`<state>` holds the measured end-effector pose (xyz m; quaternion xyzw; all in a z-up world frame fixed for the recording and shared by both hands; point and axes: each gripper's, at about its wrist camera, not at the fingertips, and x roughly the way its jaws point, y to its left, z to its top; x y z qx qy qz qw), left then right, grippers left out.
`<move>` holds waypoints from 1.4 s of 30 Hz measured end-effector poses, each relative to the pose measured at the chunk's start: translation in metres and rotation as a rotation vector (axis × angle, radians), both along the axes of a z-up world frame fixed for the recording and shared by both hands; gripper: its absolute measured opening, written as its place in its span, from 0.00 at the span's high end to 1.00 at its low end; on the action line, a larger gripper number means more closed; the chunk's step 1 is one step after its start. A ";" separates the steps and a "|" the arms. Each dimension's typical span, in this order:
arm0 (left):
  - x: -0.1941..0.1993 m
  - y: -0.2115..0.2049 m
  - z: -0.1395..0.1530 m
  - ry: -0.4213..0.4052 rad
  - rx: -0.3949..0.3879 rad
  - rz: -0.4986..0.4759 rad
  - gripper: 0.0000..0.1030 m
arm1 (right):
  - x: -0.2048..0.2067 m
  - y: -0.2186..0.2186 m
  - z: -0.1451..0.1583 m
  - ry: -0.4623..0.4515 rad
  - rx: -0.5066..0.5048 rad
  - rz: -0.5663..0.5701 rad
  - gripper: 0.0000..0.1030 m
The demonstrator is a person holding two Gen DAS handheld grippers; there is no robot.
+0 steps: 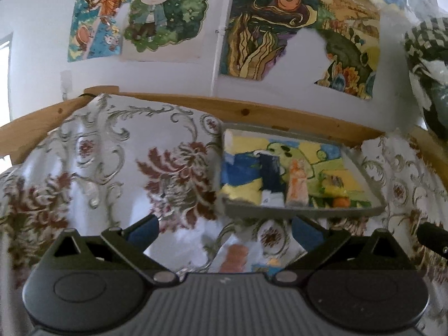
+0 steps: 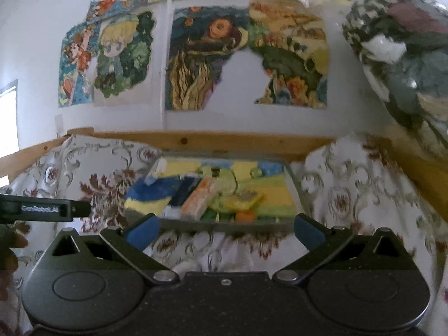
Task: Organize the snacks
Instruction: 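Withdraw both tools from the tray back over the remaining snacks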
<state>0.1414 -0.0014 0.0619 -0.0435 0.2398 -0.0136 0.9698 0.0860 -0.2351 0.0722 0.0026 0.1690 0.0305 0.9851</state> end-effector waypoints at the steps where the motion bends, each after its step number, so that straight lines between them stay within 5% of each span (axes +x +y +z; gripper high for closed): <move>1: -0.004 0.002 -0.002 0.002 0.006 0.002 0.00 | -0.005 0.001 -0.003 0.012 0.003 -0.004 0.01; 18: -0.070 0.003 -0.051 0.109 0.094 -0.010 0.00 | -0.065 0.011 -0.055 0.148 -0.049 0.001 0.01; 42: -0.086 -0.015 -0.083 0.240 0.181 -0.045 0.00 | -0.078 -0.002 -0.100 0.331 0.009 -0.007 0.01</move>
